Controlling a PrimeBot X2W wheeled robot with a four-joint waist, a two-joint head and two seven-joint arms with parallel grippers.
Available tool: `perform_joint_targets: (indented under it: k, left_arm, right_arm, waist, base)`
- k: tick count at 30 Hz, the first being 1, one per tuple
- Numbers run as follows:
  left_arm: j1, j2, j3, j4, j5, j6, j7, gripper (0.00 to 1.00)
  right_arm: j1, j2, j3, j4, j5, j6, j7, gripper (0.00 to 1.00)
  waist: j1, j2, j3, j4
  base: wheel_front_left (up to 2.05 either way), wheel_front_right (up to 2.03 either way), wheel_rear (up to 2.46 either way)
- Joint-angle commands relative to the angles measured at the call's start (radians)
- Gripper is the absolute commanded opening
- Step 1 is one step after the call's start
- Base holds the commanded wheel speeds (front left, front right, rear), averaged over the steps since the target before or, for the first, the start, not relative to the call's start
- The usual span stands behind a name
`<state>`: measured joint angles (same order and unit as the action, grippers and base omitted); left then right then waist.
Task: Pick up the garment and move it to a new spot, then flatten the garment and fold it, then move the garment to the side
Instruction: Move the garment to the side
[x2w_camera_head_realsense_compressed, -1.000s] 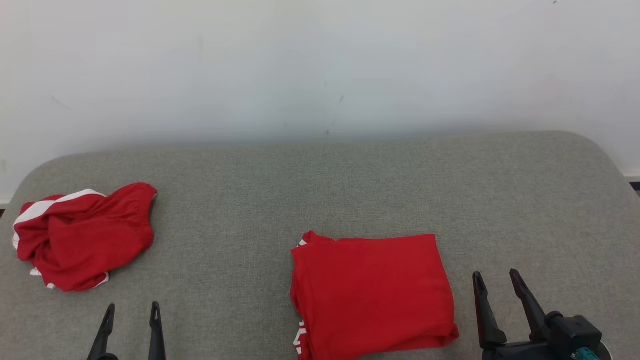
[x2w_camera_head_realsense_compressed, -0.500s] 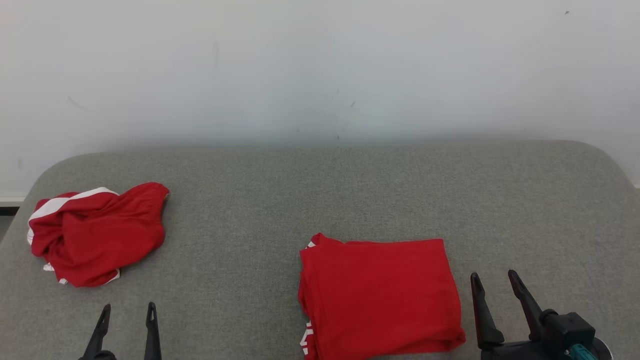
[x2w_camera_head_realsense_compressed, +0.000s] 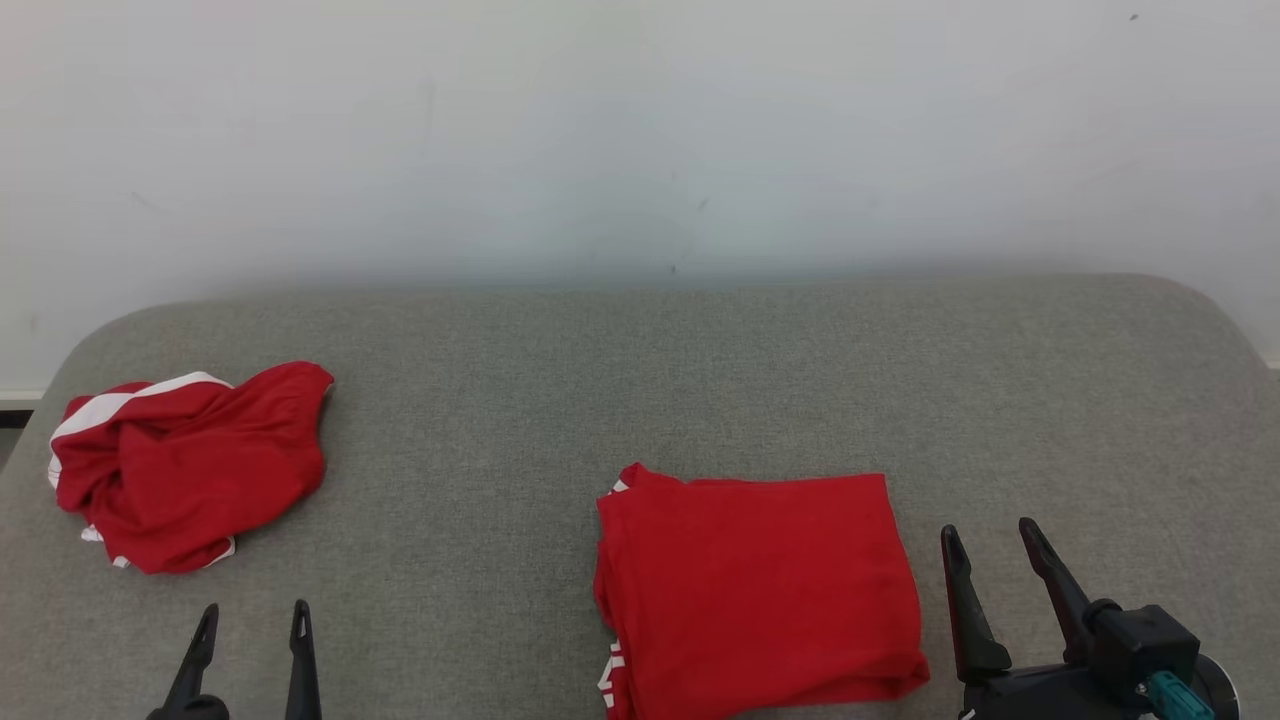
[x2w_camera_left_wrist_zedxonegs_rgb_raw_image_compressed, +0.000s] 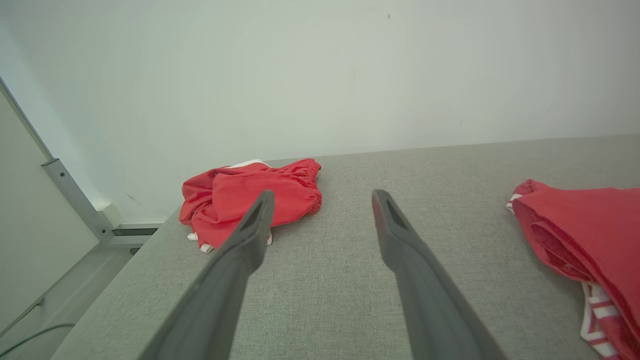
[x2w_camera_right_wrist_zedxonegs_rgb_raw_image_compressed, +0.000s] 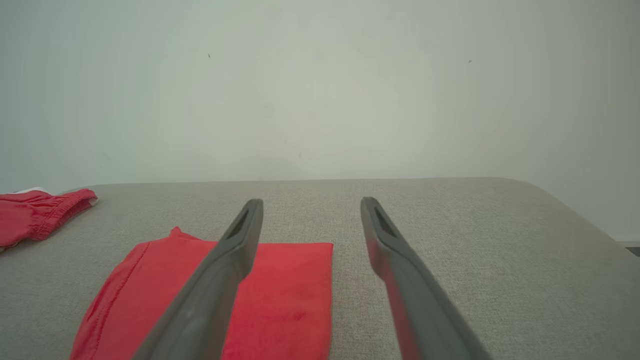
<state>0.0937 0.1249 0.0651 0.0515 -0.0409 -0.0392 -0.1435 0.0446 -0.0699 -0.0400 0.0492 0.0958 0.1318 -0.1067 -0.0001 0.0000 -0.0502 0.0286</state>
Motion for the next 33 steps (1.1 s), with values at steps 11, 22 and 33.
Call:
perform_joint_targets:
  k: [11, 22, 33]
  left_arm:
    - [0.001, 0.004, -0.02, -0.014, -0.01, 0.007, 0.002, 1.0]
    - [-0.004, 0.014, -0.029, -0.011, -0.016, 0.012, 0.002, 1.0]
    - [-0.001, 0.02, -0.036, -0.008, -0.028, 0.02, -0.001, 1.0]
  right_arm:
    - [0.023, 0.011, -0.008, -0.043, -0.021, -0.003, 0.026, 1.0]
    - [0.027, 0.015, -0.014, -0.05, -0.025, -0.003, 0.036, 1.0]
    - [0.025, 0.015, -0.013, -0.042, -0.026, -0.003, 0.037, 1.0]
  waist:
    - [0.0001, 0.0, 0.005, -0.01]
    - [0.0001, 0.0, 0.009, -0.012]
    - [0.0001, 0.0, 0.007, -0.014]
  base:
    - [0.0, 0.0, 0.0]
    - [0.0, 0.0, 0.0]
    - [0.0, 0.0, 0.0]
